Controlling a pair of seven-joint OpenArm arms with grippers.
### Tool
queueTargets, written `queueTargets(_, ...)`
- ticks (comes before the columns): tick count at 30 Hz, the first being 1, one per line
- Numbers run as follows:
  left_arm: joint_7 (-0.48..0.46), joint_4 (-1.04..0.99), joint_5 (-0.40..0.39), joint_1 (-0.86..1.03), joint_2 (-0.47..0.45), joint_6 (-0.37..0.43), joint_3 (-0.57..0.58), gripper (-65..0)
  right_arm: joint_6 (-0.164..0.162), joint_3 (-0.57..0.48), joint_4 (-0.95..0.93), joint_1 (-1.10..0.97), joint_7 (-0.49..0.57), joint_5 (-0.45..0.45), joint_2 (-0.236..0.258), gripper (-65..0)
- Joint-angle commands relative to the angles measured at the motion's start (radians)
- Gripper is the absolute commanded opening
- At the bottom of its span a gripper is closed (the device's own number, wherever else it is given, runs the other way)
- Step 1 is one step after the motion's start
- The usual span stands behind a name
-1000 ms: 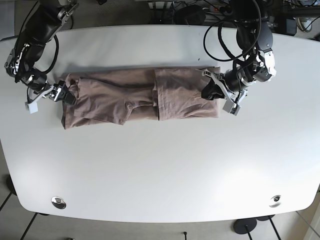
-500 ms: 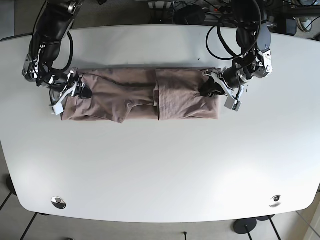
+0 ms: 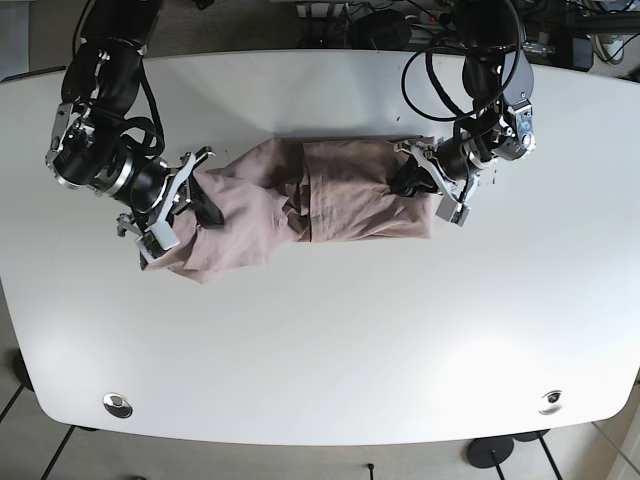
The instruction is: Fold the T-shirt properly
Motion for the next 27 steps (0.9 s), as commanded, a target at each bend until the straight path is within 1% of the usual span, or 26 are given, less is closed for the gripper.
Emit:
queueTargets(1, 0.03, 0.008, 0.026, -0.011, -0.003, 0.007, 0.0, -61.5, 0.002, -0.055, 0.018, 0.026, 0.036, 0.034, -0.031, -63.1)
queueTargets(2, 0.03, 0.007, 0.026, -0.011, -0.003, 0.007, 0.0, -61.5, 0.002, -0.076, 0.016, 0.026, 0.036, 0.034, -0.043, -63.1)
queueTargets(3, 0.03, 0.008, 0.026, -0.011, -0.003, 0.007, 0.0, -61.5, 0.002, -0.093, 0.016, 0.026, 0.036, 0.032, -0.069, -63.1)
queueTargets(4, 0.03, 0.008, 0.026, -0.011, -0.003, 0.007, 0.0, -61.5, 0.001, -0.112, 0.018, 0.023, 0.036, 0.032, -0.108, -63.1)
queueTargets(5, 0.03, 0.008, 0.026, -0.011, -0.003, 0.007, 0.0, -61.5, 0.001, -0.122, 0.016, 0.022, 0.036, 0.032, -0.128, -63.1)
queueTargets(6, 0.03, 0.008, 0.026, -0.011, -0.003, 0.007, 0.0, -61.5, 0.001, -0.151, 0.012, 0.025, 0.036, 0.012, -0.152, -63.1)
queueTargets(7, 0.03, 0.008, 0.026, -0.011, -0.003, 0.007, 0.0, -61.5, 0.001, -0.185, 0.006, 0.025, 0.039, -0.032, -0.171, -63.1)
queueTargets(8, 0.03, 0.008, 0.026, -0.011, -0.003, 0.007, 0.0, -61.5, 0.001, -0.242, 0.002, 0.026, 0.043, -0.118, -0.201, -63.1)
queueTargets(10, 0.03, 0.008, 0.026, -0.011, -0.003, 0.007, 0.0, -61.5, 0.001, -0.316, 0.001, 0.035, 0.074, -0.229, -0.241, -63.1)
queueTargets(12, 0.03, 0.008, 0.026, -0.009, -0.003, 0.007, 0.0, -61.5, 0.001, -0.398, -0.016, 0.038, 0.118, -0.336, -0.264, -63.1)
queueTargets(13, 0.03, 0.008, 0.026, -0.011, -0.003, 0.007, 0.0, -61.5, -0.001, -0.435, -0.034, 0.04, 0.143, -0.396, -0.267, -63.1)
queueTargets(14, 0.03, 0.008, 0.026, -0.011, -0.003, 0.007, 0.0, -61.5, -0.013, -0.467, -0.05, 0.04, 0.171, -0.457, -0.278, -63.1)
queueTargets(15, 0.03, 0.008, 0.026, -0.011, -0.003, 0.007, 0.0, -61.5, -0.041, -0.497, -0.068, 0.04, 0.203, -0.525, -0.295, -63.1)
queueTargets(16, 0.03, 0.008, 0.025, -0.011, -0.003, 0.007, 0.0, -61.5, -0.071, -0.537, -0.108, 0.041, 0.249, -0.614, -0.312, -62.9)
queueTargets(17, 0.03, 0.008, 0.025, -0.012, -0.003, 0.007, -0.001, -61.5, -0.081, -0.56, -0.142, 0.046, 0.276, -0.661, -0.321, -62.9)
queueTargets(18, 0.03, 0.008, 0.025, -0.012, -0.003, 0.007, -0.001, -61.5, -0.084, -0.581, -0.199, 0.06, 0.309, -0.68, -0.324, -62.8)
queueTargets(19, 0.03, 0.008, 0.025, -0.012, -0.003, 0.007, -0.001, -61.5, -0.088, -0.592, -0.246, 0.071, 0.326, -0.678, -0.325, -61.7)
queueTargets(20, 0.03, 0.01, 0.025, -0.012, -0.003, 0.007, -0.003, -61.5, -0.088, -0.593, -0.289, 0.084, 0.339, -0.678, -0.329, -58.8)
queueTargets(21, 0.03, 0.01, 0.025, -0.012, -0.003, 0.007, -0.003, -61.5, -0.088, -0.595, -0.324, 0.097, 0.347, -0.678, -0.329, -53.6)
queueTargets(22, 0.03, 0.011, 0.025, -0.012, -0.003, 0.007, -0.003, -61.5, -0.088, -0.595, -0.35, 0.106, 0.35, -0.678, -0.329, -46.8)
queueTargets(25, 0.028, 0.048, 0.025, -0.009, -0.003, 0.005, -0.006, -61.5, -0.088, -0.595, -0.367, 0.109, 0.352, -0.678, -0.329, -23.3)
queueTargets(26, 0.028, 0.089, 0.023, -0.004, -0.003, 0.002, -0.009, -61.8, -0.088, -0.592, -0.349, 0.104, 0.352, -0.678, -0.33, -14.3)
queueTargets(27, 0.028, 0.125, 0.023, -0.001, -0.003, 0.001, -0.023, -61.8, -0.084, -0.592, -0.332, 0.101, 0.352, -0.677, -0.33, -10.5)
